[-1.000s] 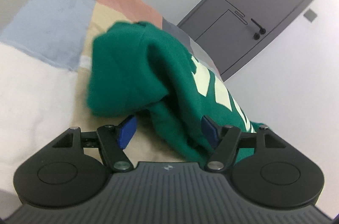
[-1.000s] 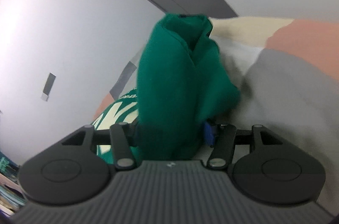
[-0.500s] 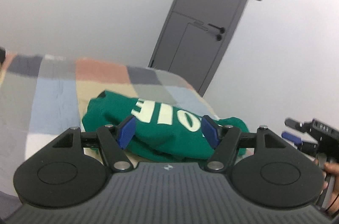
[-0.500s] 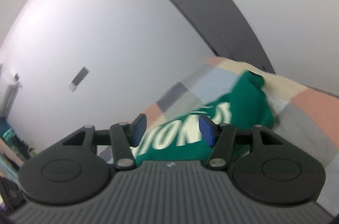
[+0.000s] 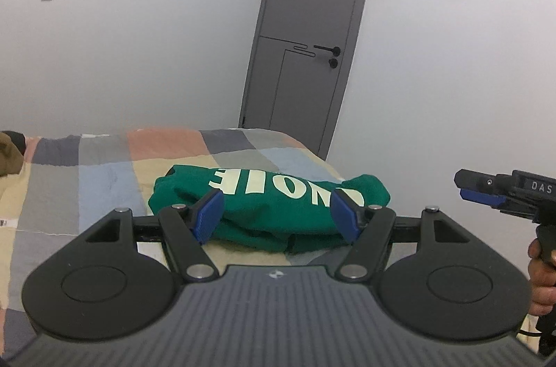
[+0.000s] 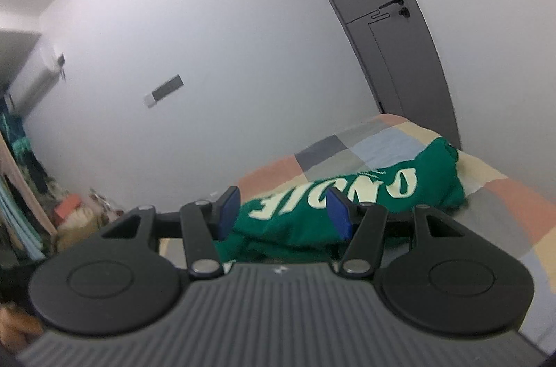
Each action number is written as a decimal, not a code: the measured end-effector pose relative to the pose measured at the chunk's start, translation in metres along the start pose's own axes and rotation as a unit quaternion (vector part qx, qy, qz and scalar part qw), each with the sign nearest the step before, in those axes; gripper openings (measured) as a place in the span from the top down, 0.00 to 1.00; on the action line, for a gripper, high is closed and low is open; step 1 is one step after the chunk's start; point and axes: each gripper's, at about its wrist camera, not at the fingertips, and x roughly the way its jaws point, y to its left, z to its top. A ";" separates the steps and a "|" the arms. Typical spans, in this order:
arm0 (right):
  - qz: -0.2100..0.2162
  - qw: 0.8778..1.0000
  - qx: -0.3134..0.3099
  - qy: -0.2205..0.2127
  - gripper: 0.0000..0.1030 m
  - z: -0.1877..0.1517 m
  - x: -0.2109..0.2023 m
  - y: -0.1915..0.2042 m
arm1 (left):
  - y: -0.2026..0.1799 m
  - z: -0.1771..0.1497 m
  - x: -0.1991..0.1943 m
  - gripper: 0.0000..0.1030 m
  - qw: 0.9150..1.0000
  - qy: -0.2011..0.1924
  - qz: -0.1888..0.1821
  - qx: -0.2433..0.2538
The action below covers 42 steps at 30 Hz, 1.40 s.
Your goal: Fold large clothes
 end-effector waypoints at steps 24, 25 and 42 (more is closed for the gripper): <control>-0.073 0.993 -0.092 0.017 0.41 -0.080 -0.022 0.051 | -0.004 -0.060 -0.020 0.08 1.000 0.018 -0.013 0.012; -0.077 0.992 -0.097 0.017 0.38 -0.081 -0.020 0.052 | -0.004 -0.061 -0.019 0.03 1.000 0.017 -0.010 0.014; -0.114 0.985 -0.125 0.031 0.00 -0.083 -0.006 0.051 | 0.002 -0.063 -0.009 0.00 0.998 0.039 0.048 0.030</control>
